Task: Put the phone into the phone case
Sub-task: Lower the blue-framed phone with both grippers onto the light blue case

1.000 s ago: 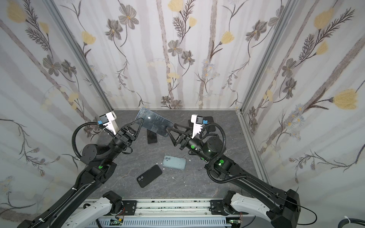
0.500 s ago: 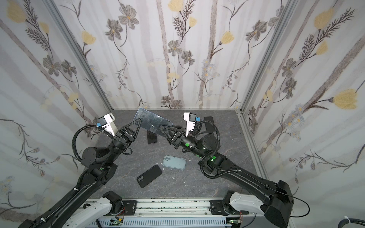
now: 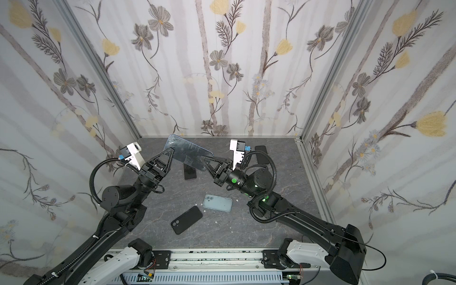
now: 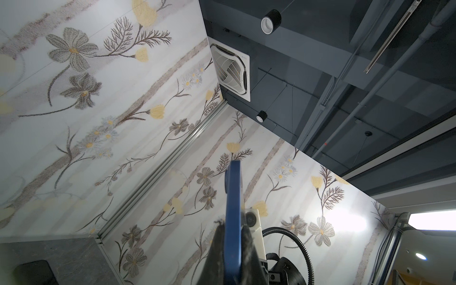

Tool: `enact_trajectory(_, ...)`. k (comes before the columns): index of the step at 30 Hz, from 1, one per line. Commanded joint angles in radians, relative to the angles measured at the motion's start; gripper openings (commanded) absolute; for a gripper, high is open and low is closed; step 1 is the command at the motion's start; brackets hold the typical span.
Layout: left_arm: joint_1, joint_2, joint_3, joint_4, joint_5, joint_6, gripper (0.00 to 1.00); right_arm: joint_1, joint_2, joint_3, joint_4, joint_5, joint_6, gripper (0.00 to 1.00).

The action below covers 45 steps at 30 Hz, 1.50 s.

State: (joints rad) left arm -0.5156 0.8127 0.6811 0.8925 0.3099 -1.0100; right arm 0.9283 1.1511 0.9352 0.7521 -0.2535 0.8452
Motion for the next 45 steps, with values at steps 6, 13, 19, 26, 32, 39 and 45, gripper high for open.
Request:
enact_trajectory(6,0.000,-0.057,0.035,-0.311,-0.155,0.170,0.32,-0.012,-0.055,0.018,-0.153,0.110,-0.009,0.00)
enact_trajectory(13,0.001,-0.109,0.047,-0.679,-0.374,0.344,0.62,-0.050,-0.215,-0.033,-0.510,0.316,-0.001,0.00)
enact_trajectory(19,0.002,0.031,0.100,-0.951,-0.361,0.486,0.62,-0.101,-0.325,-0.080,-0.905,0.405,0.048,0.00)
enact_trajectory(26,0.001,0.309,0.123,-1.056,-0.150,0.522,0.61,-0.147,-0.297,-0.190,-1.003,0.246,0.128,0.00)
enact_trajectory(32,0.002,0.421,0.054,-0.923,-0.047,0.450,0.61,-0.148,-0.156,-0.307,-0.799,0.091,0.186,0.00)
enact_trajectory(39,0.001,0.508,-0.004,-0.814,0.047,0.377,0.58,-0.151,0.018,-0.288,-0.684,0.027,0.187,0.00)
enact_trajectory(45,0.002,0.559,-0.025,-0.773,0.073,0.356,0.56,-0.151,0.177,-0.253,-0.614,-0.066,0.205,0.00)
